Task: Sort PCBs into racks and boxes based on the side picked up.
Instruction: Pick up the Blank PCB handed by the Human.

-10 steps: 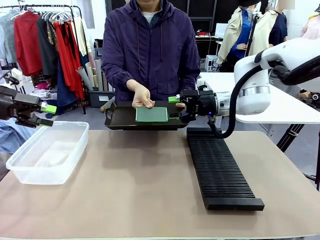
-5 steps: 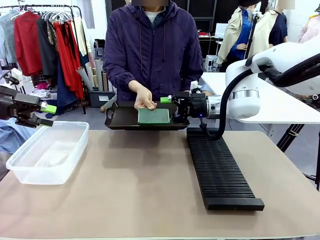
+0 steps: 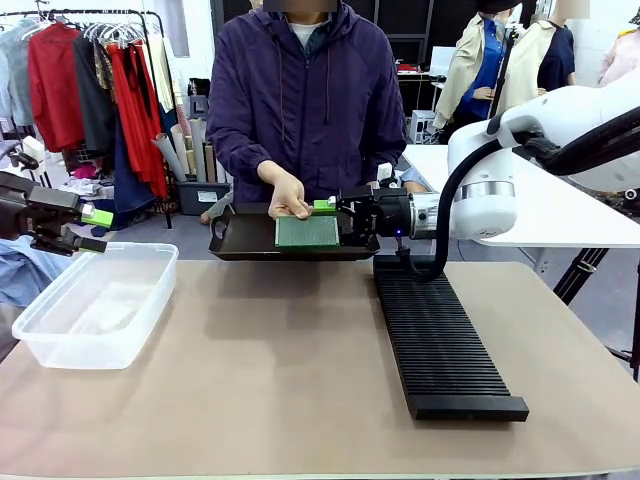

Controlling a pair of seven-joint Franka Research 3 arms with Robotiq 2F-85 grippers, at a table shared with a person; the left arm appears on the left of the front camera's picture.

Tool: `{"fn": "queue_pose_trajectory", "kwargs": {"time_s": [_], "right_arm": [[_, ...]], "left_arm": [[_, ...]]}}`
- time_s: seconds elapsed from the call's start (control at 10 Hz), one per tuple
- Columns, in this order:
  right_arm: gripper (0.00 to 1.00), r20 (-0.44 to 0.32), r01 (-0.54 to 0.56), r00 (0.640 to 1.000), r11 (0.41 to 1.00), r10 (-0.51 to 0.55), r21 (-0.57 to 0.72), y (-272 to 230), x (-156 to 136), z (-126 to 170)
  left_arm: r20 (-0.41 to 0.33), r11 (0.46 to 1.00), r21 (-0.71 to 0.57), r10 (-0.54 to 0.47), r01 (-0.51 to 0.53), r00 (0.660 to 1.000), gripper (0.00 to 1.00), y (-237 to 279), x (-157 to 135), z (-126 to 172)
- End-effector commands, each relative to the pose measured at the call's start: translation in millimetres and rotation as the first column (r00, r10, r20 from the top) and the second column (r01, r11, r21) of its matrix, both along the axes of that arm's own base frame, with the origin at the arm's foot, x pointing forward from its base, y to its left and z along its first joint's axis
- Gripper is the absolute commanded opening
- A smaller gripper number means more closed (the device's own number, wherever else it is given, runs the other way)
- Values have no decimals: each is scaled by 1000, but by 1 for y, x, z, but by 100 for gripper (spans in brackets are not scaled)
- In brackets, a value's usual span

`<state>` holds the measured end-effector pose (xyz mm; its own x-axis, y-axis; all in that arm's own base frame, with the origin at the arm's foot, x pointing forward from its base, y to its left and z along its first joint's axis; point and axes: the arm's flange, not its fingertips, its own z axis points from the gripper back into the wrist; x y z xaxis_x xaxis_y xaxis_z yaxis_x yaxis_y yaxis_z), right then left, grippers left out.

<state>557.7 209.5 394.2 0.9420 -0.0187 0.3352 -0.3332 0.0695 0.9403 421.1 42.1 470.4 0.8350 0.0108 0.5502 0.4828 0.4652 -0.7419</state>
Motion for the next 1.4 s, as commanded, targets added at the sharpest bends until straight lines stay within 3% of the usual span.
{"fn": "queue_pose_trajectory", "kwargs": {"time_s": [0.0,0.2,0.6,1.0,1.1,1.3], "right_arm": [[36,3,-5,1000,1000,5,-13,8,7,-1],[0,-20,-23,1000,999,23,-25,9,8,-2],[0,-100,-79,992,995,73,-56,17,11,-8],[0,-102,-112,989,993,107,-42,14,10,-9],[0,-60,-132,990,990,130,-43,11,8,-7],[0,-81,-86,993,995,82,-53,13,4,-13]], "left_arm": [[-6,1000,-14,5,-5,1000,100,0,0,3],[-6,1000,-14,5,-5,1000,100,0,0,3],[-6,1000,-14,5,-5,1000,100,0,0,3],[-6,1000,-14,5,-5,1000,100,0,0,3],[-6,1000,-14,5,-5,1000,100,0,0,3],[-6,1000,-14,5,-5,1000,100,0,0,3]]}}
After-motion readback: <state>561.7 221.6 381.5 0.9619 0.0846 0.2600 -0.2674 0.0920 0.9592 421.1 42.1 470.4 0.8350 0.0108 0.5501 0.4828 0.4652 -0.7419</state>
